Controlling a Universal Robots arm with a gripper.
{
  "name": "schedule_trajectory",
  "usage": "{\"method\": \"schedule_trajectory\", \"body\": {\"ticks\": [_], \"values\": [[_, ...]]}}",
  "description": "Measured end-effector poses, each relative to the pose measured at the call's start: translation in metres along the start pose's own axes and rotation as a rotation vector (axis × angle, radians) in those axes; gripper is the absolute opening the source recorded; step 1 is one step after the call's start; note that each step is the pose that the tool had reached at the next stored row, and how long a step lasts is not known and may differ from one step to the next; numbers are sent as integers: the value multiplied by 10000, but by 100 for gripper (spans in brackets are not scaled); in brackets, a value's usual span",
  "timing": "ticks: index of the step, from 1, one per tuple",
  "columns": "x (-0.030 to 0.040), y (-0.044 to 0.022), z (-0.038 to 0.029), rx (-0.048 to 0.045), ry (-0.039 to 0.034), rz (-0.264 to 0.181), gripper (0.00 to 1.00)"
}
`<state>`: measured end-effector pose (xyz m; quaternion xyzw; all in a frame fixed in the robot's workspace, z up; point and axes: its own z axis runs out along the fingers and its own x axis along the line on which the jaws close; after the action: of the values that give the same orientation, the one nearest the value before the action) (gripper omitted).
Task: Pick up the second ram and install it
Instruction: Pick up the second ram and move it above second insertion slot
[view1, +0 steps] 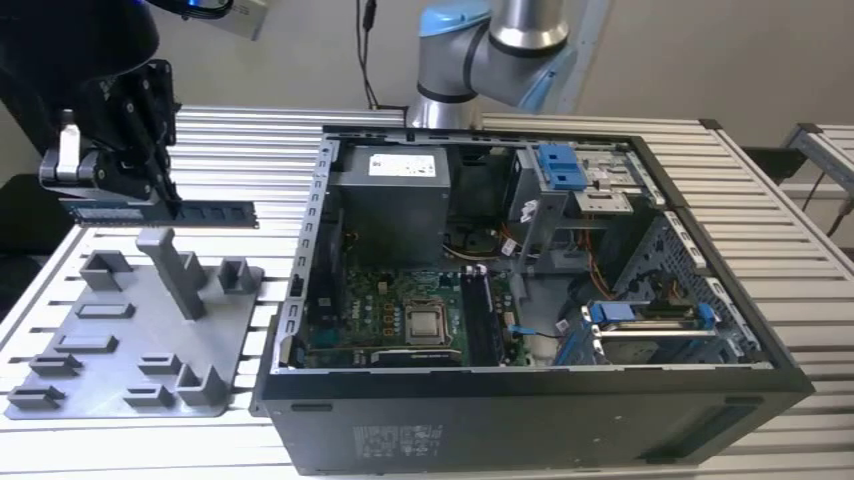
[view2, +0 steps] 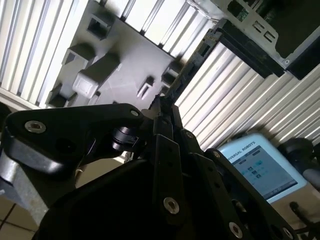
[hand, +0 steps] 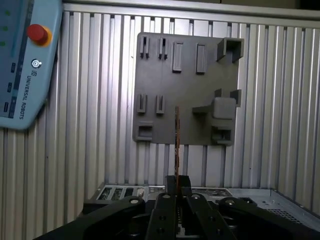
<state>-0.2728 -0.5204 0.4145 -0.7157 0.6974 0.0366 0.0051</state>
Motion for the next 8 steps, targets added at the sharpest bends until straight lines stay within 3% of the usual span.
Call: {"method": "schedule_trajectory", "body": {"ticks": [8], "values": [[19, -143, -6, -6, 4, -82, 14]]}}
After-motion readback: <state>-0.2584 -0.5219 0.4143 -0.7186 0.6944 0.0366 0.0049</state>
